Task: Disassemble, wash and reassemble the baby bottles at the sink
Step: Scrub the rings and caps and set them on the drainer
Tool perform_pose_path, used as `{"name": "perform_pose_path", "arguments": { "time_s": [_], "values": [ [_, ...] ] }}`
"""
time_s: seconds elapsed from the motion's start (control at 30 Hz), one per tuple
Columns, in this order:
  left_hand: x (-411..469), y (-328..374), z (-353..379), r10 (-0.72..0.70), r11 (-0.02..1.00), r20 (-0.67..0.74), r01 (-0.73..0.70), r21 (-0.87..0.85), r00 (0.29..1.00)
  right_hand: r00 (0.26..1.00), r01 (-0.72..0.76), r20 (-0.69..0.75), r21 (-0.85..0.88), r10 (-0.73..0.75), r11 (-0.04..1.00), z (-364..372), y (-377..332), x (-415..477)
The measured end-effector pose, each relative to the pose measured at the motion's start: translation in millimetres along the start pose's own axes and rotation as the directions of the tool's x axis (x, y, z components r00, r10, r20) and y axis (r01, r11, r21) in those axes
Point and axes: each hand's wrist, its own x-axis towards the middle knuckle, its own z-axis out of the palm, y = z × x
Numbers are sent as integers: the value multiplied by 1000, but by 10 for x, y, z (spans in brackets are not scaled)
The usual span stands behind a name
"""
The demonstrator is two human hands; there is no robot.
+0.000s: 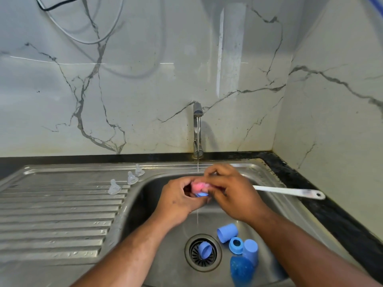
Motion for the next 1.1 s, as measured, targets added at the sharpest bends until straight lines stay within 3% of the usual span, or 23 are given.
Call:
{"name": "perform_pose_path", "arguments": {
  "time_s": [0.07,0.2,0.3,0.33,0.43,0.5,0.6,0.7,0.8,0.87,0.97,1.1],
  "values": [
    [-6,17,22,-2,1000,1,2,4,1000,995,-71,-73,-31,69,997,-16,6,7],
    [-13,13,-4,34,998,-16,-34,45,999,991,116,66,20,-117,993,27,-24,1],
    [-26,51,19,28,1000,11,-28,13,1000,991,-103,-88,-15,101,995,-37,64,19],
    [-26,57,31,27,999,11,-27,22,1000,992,-100,-84,-21,98,995,-56,52,9],
    [-23,23,16,10,998,-7,-10,63,1000,995,66,74,17,-67,998,-23,-81,-14],
    [-12,-29,1,-5,998,-15,6,65,1000,998,-20,51,-50,22,999,-9,-47,-1],
    [23,-122,1,-41,992,-134,57,114,990,968,-250,-77,-174,240,952,-69,149,-14],
    [32,-211,-11,-106,985,-132,122,120,986,933,-357,-23,-171,359,918,-78,289,-58],
    [21,-268,23,-234,972,-121,233,-24,965,902,-410,59,-198,429,890,-40,289,-64],
    [57,-264,54,-348,917,-126,310,-251,929,892,-426,82,-179,444,887,-27,288,-70],
    [113,-228,12,-519,725,-68,396,-563,852,874,-457,93,-178,478,871,2,320,-84],
    [213,-216,-77,-667,498,26,471,-728,745,854,-490,114,-148,507,859,19,338,-98]
  ]
}}
